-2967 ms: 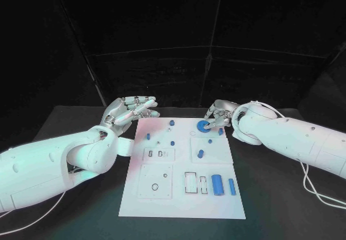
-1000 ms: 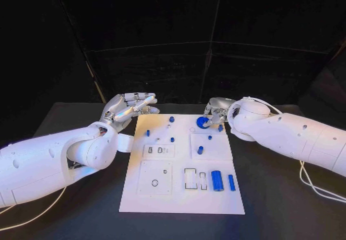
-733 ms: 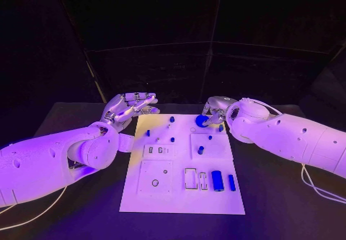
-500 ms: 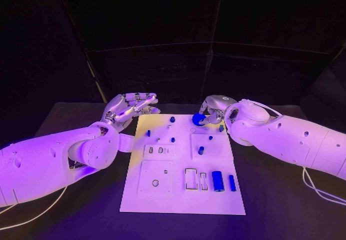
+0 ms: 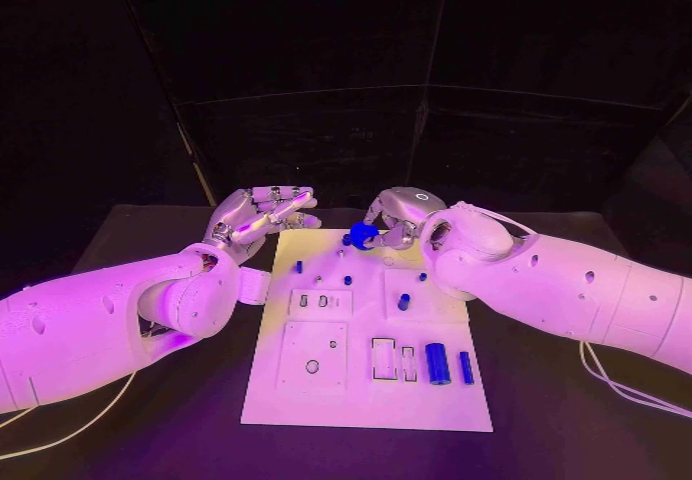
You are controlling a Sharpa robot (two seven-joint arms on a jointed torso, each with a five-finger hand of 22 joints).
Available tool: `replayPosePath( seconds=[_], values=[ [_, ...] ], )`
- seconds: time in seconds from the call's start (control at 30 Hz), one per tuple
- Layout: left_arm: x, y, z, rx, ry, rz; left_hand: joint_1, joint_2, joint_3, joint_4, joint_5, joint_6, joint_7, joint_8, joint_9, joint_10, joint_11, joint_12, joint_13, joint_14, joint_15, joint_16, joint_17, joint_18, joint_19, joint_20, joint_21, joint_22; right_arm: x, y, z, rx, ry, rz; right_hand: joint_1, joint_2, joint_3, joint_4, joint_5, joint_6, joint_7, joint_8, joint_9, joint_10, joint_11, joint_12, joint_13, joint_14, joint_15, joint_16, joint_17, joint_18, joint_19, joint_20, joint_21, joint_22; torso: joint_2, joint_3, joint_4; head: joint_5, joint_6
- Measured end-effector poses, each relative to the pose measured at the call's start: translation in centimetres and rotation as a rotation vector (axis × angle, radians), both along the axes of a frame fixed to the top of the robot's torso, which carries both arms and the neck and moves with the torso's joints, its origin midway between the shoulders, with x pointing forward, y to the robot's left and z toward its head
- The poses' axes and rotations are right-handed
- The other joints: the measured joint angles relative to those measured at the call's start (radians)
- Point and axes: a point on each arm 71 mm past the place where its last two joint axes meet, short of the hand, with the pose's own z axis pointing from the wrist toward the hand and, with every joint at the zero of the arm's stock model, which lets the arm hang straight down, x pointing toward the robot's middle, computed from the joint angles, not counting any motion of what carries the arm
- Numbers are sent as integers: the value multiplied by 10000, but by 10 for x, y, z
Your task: Assemble the parts on the task board
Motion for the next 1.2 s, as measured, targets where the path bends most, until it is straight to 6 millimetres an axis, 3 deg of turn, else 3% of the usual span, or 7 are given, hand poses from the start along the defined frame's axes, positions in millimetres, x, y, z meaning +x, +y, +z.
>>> replayPosePath(
  seconds=[0.17,0.5,0.83,1.2],
  values=[
    [1,-1,0,-2,2,-15,40,40,0,0,0,0,0,0,0,0,0,0,0,0,0,-41,9,0,0,0,0,1,1,20,-3,48,-11,176,-13,12,1,1,-1,-1,1,-40,-1,0,0,0,-1,0,0,0,0,1,0,0,0,0,3,-6,0,-8,11],
    [2,-3,-1,-7,5,-42,40,40,0,0,0,0,0,0,0,0,0,0,0,0,0,-40,9,0,0,0,0,1,5,40,-18,-95,276,220,-24,1,0,1,21,-17,14,-57,-11,-1,0,-1,0,0,1,0,0,1,0,0,0,-12,10,0,5,18,-8],
    [2,-3,-1,-11,5,-56,40,40,13,-70,0,0,0,0,0,0,0,-38,0,0,0,-40,7,-1,0,0,0,-10,9,45,-27,-386,595,173,-24,0,27,28,65,-23,15,-87,-26,-1,0,-1,0,0,1,0,-1,1,-1,0,0,-48,3,12,-19,28,-47],
    [2,-3,-1,-12,3,-56,40,40,13,-69,0,0,0,0,1,0,0,-38,0,0,0,-40,15,-1,0,0,0,-9,10,46,-30,-640,739,98,-182,-158,52,3,73,-48,38,-149,-14,-43,41,-87,0,0,1,0,-1,2,-1,0,0,-101,2,14,-22,-13,-97]
  ],
)
